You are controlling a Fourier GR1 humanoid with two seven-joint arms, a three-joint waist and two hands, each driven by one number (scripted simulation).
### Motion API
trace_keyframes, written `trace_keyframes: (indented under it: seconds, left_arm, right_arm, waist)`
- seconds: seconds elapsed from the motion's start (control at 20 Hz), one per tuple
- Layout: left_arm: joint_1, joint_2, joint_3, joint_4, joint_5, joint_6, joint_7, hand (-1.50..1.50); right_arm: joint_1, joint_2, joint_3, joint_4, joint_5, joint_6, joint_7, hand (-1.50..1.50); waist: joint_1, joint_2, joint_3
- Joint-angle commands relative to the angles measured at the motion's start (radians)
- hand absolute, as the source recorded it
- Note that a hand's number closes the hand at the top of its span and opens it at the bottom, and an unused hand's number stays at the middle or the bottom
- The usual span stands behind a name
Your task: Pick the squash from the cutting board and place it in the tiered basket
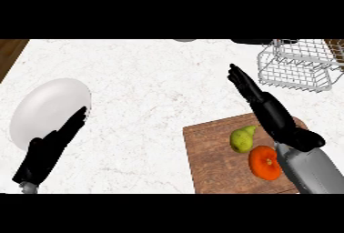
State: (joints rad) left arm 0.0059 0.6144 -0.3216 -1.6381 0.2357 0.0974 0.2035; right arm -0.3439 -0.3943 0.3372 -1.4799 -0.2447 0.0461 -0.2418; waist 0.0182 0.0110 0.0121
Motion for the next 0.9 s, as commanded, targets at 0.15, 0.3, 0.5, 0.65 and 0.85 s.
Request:
trace_keyframes:
  seconds: [0.15, 0.3, 0.5, 0.65, 0.85]
  left_arm:
    - [-0.065, 0.001, 0.135, 0.029, -0.088, 0.149, -0.041, 0.0]
    - [-0.036, -0.018, 0.139, 0.062, -0.065, 0.154, -0.052, 0.0]
    - [-0.043, -0.059, 0.159, 0.086, -0.116, 0.24, -0.102, 0.0]
    - [-0.081, -0.065, 0.175, 0.112, -0.103, 0.207, -0.117, 0.0]
    - [-0.067, -0.102, 0.137, 0.08, -0.163, 0.252, -0.118, 0.0]
  right_arm:
    - [0.162, 0.01, -0.138, -0.024, -0.158, -0.035, 0.063, 1.5]
    - [0.127, 0.128, -0.387, -0.053, -0.298, -0.229, -0.071, 1.5]
    - [0.378, -0.093, -0.342, 0.113, -0.071, -0.387, 0.216, -1.5]
    - [0.504, -0.181, -0.386, -0.134, -0.085, -0.397, 0.292, -1.5]
    - [0.622, -0.336, -0.399, -0.369, -0.082, -0.315, 0.454, -1.5]
  waist:
    - [-0.041, -0.017, -0.011]
    - [-0.179, -0.068, 0.03]
    - [-0.102, -0.016, -0.017]
    - [-0.071, -0.019, -0.015]
    - [-0.053, -0.019, -0.015]
